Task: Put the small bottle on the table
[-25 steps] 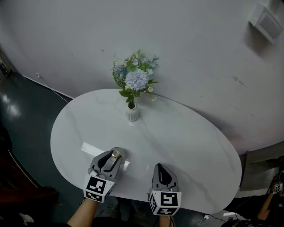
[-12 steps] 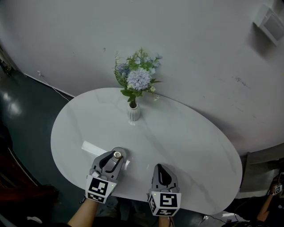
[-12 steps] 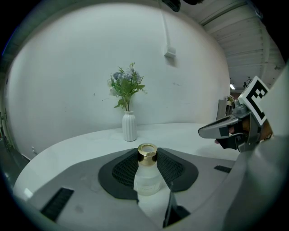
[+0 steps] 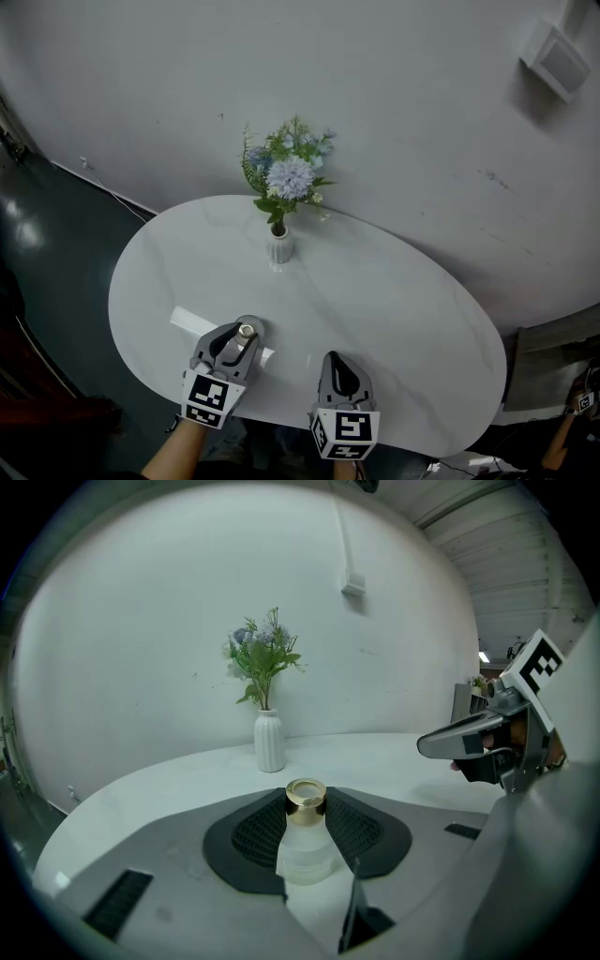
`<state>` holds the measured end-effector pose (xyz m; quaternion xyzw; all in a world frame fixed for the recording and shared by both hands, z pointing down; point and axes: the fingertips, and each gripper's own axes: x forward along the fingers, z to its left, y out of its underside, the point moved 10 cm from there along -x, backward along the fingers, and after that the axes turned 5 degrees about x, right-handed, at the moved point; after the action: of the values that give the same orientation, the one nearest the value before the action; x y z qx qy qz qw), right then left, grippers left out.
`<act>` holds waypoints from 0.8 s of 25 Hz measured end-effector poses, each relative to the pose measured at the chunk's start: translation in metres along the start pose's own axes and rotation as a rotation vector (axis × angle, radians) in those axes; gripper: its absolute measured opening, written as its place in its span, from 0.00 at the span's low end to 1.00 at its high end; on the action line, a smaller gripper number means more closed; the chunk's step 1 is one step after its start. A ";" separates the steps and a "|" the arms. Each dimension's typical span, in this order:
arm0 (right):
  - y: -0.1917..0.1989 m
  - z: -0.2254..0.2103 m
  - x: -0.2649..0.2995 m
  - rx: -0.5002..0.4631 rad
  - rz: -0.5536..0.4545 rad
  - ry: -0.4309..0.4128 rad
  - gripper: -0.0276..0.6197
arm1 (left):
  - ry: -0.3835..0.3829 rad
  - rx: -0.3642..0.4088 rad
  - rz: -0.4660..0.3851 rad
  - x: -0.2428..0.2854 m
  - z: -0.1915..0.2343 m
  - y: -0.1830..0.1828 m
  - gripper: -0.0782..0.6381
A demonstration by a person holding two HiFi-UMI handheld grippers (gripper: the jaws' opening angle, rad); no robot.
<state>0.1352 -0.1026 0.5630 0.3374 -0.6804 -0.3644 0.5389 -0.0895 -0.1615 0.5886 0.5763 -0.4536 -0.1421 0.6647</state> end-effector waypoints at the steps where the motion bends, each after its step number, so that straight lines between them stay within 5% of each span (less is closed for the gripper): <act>1: -0.001 -0.001 -0.001 -0.001 -0.001 0.000 0.14 | 0.000 0.001 -0.005 -0.001 0.000 -0.001 0.29; 20: -0.027 0.003 -0.024 -0.024 -0.090 -0.026 0.14 | -0.061 0.014 -0.107 -0.032 0.005 -0.040 0.23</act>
<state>0.1389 -0.0958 0.5275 0.3564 -0.6670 -0.4007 0.5172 -0.0971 -0.1537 0.5386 0.5997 -0.4432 -0.1921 0.6379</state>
